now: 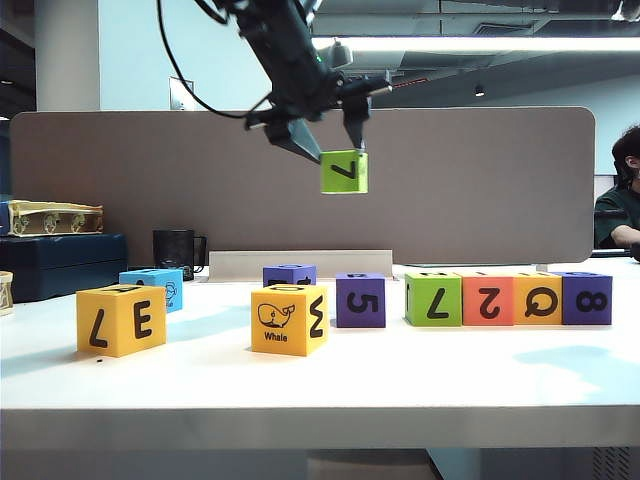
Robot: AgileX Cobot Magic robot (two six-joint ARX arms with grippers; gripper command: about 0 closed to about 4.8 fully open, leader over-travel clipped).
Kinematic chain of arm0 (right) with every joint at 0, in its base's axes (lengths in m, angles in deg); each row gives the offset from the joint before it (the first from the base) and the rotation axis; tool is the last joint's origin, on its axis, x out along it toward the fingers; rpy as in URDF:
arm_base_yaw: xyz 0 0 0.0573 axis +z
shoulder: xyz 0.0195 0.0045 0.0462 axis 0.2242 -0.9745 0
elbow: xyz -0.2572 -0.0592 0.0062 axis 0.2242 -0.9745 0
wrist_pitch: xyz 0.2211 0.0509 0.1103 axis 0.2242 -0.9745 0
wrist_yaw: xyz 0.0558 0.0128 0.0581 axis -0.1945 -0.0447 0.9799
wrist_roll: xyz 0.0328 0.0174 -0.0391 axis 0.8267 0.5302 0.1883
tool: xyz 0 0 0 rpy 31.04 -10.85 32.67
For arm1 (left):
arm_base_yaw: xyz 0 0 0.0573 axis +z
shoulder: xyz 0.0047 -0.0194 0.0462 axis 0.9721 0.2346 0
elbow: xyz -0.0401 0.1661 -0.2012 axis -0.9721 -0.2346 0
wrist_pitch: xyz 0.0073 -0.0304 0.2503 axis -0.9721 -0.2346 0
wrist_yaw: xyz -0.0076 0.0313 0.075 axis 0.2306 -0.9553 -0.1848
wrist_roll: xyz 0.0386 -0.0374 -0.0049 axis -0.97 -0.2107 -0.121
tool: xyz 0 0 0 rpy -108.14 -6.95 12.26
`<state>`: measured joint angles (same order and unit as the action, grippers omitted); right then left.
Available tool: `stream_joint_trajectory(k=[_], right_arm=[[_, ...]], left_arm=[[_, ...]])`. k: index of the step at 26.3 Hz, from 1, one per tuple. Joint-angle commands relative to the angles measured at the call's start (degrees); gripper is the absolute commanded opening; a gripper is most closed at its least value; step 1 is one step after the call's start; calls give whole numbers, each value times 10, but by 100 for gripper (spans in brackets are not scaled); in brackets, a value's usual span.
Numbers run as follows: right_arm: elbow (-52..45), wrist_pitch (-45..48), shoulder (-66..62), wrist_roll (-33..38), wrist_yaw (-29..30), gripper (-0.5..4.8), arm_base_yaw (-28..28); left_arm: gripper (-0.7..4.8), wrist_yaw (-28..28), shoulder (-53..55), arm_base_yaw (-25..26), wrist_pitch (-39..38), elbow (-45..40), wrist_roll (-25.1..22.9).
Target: Select the appropriate blocks from the scattered letter blocks on the table and arrange them in a row to spell out "LEARNING".
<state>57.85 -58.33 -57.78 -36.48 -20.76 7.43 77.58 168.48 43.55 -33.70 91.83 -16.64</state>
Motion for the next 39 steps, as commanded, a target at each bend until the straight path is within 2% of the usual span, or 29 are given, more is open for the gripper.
stream_joint_trajectory(k=[1,8,15,18,26,28,31,39], right_arm=[[2,5,1,-1,1,-1,0],[2,5,1,-1,1,-1,0],[2,5,1,-1,1,-1,0],[2,5,1,-1,1,-1,0],[2,5,1,-1,1,-1,0],[2,4,1,-1,1,-1,0],[2,3,1,-1,1,-1,0],[2,0,1,-1,1,-1,0]], left_arm=[[268,0,-13,2,-79,2,-2],[268,0,-13,22,-223,-3,-2],[268,0,-12,22,-299,-4,5],[268,0,-12,22,-301,-18,33],[268,-1,-12,22,-275,-75,68],[268,-19,-12,22,-267,-89,79],[268,-39,-12,22,-254,-103,81],[268,-45,-13,22,-218,-106,79]])
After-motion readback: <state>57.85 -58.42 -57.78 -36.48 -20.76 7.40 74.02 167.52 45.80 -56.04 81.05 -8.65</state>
